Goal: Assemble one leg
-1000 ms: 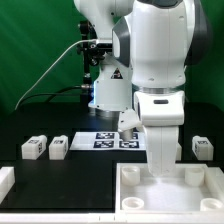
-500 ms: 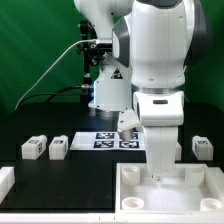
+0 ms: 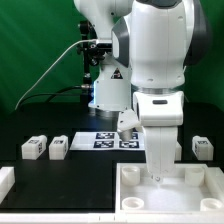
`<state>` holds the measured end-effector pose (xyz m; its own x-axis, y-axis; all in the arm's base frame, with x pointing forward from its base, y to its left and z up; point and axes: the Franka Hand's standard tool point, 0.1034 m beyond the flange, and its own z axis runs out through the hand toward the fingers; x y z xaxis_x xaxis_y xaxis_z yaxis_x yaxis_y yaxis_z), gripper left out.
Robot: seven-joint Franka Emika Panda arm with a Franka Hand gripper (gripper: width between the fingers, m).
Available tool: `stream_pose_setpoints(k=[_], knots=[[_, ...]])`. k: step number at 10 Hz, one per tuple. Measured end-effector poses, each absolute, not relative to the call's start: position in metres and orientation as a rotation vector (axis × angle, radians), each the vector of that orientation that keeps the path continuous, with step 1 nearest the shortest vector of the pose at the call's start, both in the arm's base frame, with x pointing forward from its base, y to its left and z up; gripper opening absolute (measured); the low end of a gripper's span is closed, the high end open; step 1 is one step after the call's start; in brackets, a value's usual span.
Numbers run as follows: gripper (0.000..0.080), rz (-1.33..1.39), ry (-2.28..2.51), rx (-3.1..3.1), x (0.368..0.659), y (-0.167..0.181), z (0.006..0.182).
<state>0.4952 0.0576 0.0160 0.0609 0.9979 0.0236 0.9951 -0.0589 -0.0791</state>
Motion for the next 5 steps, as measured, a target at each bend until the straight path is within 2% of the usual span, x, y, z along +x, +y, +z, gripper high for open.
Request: stream_pose_setpoints(k=[2,5], knots=[[0.0649,0.059,-2.044,-2.288,0.495,0.058,0.016],[0.0649,0.070,-1.665,-2.567,0.479,0.081,0.040]])
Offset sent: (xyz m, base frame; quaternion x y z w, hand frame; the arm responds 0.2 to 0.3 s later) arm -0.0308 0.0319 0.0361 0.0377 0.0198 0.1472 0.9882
